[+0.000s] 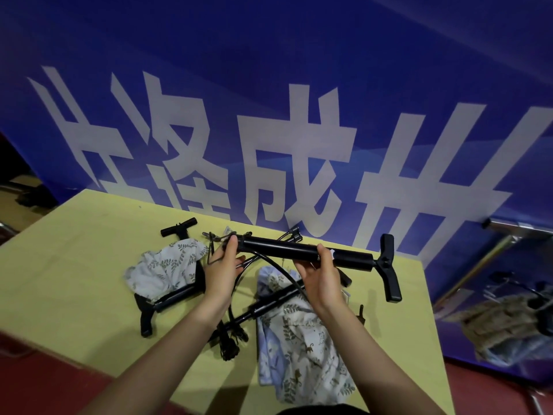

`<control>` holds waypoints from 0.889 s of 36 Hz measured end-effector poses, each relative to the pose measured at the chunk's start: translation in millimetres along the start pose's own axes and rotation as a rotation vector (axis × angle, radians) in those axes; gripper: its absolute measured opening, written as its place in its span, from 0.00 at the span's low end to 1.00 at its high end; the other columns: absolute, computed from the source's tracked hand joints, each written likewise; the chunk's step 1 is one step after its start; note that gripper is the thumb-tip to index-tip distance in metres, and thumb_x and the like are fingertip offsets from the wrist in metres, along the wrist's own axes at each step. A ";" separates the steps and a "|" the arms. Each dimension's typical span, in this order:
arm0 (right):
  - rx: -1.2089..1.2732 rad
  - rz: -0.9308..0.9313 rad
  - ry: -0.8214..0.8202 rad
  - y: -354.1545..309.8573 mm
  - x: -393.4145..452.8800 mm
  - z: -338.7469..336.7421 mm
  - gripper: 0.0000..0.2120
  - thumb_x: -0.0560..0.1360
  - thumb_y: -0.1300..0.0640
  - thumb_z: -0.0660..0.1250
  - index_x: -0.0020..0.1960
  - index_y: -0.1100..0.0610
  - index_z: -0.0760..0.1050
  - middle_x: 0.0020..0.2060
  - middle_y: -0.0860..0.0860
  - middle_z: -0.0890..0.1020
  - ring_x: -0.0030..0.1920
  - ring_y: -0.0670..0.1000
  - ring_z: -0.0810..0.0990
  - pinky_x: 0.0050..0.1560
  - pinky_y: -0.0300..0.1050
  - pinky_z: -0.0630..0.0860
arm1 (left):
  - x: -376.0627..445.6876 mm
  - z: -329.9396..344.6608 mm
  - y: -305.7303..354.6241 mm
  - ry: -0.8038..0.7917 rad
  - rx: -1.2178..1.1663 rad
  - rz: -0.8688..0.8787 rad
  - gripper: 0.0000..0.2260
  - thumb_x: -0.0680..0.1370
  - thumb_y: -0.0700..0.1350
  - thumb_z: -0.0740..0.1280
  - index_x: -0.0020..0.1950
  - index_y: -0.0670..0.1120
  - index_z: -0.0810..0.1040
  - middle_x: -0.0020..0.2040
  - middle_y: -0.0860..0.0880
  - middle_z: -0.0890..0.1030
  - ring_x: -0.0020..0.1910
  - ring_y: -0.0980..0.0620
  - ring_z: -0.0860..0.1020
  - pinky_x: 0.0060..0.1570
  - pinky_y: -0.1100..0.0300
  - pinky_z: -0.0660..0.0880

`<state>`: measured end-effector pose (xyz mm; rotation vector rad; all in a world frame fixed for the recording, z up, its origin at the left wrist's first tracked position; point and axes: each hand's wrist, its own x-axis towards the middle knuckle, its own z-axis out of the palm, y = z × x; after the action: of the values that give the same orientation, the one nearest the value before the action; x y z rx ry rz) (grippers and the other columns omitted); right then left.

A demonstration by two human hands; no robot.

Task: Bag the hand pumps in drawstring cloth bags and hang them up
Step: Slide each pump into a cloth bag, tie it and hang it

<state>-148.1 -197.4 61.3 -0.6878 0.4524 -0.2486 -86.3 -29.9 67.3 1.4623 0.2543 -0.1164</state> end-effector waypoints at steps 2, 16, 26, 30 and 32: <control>-0.018 0.000 -0.006 -0.9 0.4 -1.8 0.10 0.81 0.55 0.61 0.54 0.62 0.74 0.51 0.58 0.83 0.57 0.56 0.82 0.62 0.51 0.75 | 1.5 -3.6 3.2 -0.034 0.049 -0.036 0.20 0.79 0.56 0.63 0.66 0.46 0.74 0.60 0.45 0.79 0.56 0.49 0.79 0.59 0.53 0.76; -0.248 -0.109 0.043 -22.0 2.3 -5.9 0.15 0.79 0.55 0.64 0.57 0.67 0.75 0.49 0.62 0.84 0.50 0.59 0.84 0.56 0.55 0.79 | 6.8 -19.3 39.0 -0.146 0.592 0.394 0.17 0.78 0.54 0.66 0.66 0.54 0.74 0.65 0.55 0.74 0.64 0.57 0.71 0.65 0.55 0.69; -0.405 -0.128 -0.034 -36.8 -2.4 -6.1 0.09 0.80 0.57 0.63 0.51 0.64 0.75 0.43 0.58 0.84 0.45 0.58 0.85 0.48 0.53 0.82 | -6.9 6.5 53.9 -0.647 0.770 0.327 0.17 0.81 0.56 0.58 0.66 0.51 0.76 0.60 0.61 0.77 0.59 0.60 0.75 0.58 0.64 0.69; -0.476 -0.148 -0.065 -36.9 -8.1 1.0 0.10 0.80 0.55 0.63 0.49 0.63 0.75 0.41 0.57 0.85 0.46 0.59 0.85 0.47 0.52 0.82 | -13.5 19.7 34.3 -0.705 1.073 0.334 0.17 0.82 0.57 0.53 0.63 0.53 0.76 0.58 0.54 0.80 0.57 0.54 0.77 0.59 0.56 0.72; -0.521 -0.159 -0.058 -37.5 -7.5 -0.1 0.13 0.79 0.54 0.64 0.52 0.65 0.75 0.43 0.59 0.85 0.45 0.59 0.85 0.45 0.51 0.83 | -15.0 21.6 23.9 -0.696 0.989 0.237 0.18 0.82 0.59 0.51 0.55 0.56 0.78 0.50 0.52 0.83 0.49 0.53 0.80 0.55 0.56 0.74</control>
<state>-157.4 -222.8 88.3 -1.2404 0.4099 -0.2618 -93.1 -49.8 95.9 2.2957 -0.6369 -0.6063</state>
